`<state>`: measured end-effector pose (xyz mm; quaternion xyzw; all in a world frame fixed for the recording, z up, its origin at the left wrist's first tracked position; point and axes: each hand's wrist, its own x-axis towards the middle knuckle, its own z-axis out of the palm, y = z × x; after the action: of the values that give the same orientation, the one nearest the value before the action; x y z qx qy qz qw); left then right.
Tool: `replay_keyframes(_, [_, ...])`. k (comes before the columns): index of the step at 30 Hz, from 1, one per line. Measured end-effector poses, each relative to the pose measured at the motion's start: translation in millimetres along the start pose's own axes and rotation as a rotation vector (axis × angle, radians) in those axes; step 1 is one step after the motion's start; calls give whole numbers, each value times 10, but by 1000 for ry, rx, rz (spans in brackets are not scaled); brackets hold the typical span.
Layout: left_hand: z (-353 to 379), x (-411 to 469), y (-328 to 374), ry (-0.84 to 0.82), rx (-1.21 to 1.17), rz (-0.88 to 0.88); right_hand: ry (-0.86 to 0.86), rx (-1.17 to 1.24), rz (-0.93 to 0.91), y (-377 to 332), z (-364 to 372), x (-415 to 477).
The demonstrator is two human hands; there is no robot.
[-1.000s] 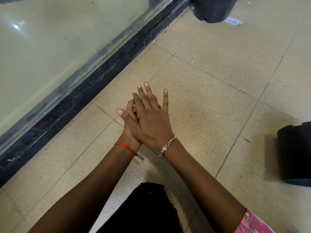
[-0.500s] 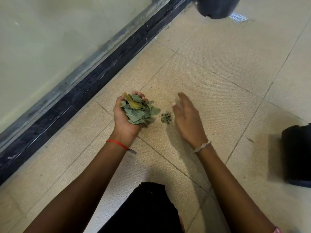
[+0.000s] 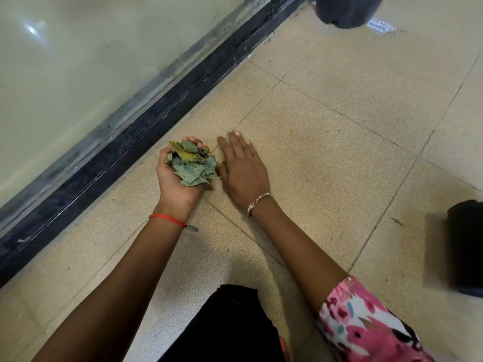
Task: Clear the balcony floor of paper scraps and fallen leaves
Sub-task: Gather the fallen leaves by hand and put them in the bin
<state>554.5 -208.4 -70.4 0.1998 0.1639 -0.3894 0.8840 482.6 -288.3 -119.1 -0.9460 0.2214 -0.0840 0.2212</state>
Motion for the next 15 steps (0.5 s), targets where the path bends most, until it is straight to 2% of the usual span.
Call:
replay_keyframes(3, [-10,-4,59,-1,8,28,129,56,-148,20,54,-29])
replay_keyframes(6, [-24,-13,86,-9,8,27,237,121,-180,137,24,-178])
replay_keyframes(11, [-68,-23,61,21,10,13,112,139,-268,318,-114,-464])
replay_keyframes(15, [-48,-33,-29,16,50,-12,89,148,-243,509,-245,-692])
